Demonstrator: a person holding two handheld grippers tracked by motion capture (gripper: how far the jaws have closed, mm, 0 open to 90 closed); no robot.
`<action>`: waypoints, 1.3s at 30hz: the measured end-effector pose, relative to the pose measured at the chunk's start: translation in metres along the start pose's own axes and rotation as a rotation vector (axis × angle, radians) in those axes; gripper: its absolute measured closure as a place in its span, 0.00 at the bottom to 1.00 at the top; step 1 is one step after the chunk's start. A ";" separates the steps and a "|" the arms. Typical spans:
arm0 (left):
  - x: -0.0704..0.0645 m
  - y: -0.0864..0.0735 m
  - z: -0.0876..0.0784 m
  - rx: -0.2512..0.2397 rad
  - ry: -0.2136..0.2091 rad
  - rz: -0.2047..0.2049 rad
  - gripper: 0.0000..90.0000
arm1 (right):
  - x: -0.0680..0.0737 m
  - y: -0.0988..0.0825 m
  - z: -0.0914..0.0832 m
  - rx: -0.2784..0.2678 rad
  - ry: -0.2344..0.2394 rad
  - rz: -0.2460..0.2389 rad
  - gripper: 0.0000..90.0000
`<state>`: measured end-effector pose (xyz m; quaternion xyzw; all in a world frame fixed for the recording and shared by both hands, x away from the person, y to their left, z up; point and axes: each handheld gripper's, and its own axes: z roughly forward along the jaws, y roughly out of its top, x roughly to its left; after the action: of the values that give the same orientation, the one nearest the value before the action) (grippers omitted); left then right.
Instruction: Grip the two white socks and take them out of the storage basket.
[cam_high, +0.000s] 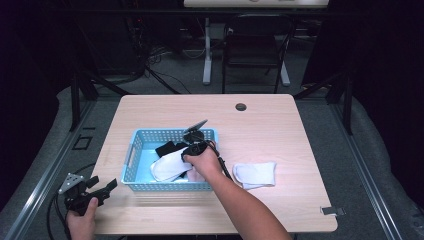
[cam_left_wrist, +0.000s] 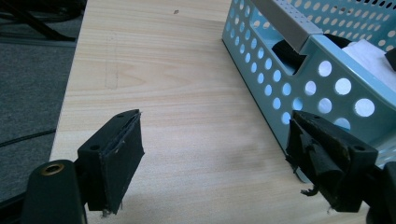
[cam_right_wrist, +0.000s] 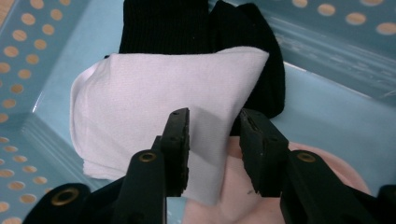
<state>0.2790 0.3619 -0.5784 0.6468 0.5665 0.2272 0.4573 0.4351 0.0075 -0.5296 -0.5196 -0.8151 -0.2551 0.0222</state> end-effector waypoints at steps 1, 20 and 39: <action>0.000 0.000 0.000 0.000 -0.001 0.000 0.21 | 0.000 0.001 0.000 0.002 0.008 0.007 0.77; -0.001 0.000 0.000 0.006 0.000 0.003 0.21 | 0.025 -0.004 -0.029 -0.171 0.078 -0.164 0.98; -0.001 0.000 0.001 0.001 0.001 0.001 0.21 | 0.058 -0.037 -0.103 -0.467 -0.008 -0.459 0.99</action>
<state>0.2792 0.3610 -0.5786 0.6471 0.5664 0.2278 0.4566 0.3530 -0.0012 -0.4376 -0.3143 -0.8307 -0.4314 -0.1585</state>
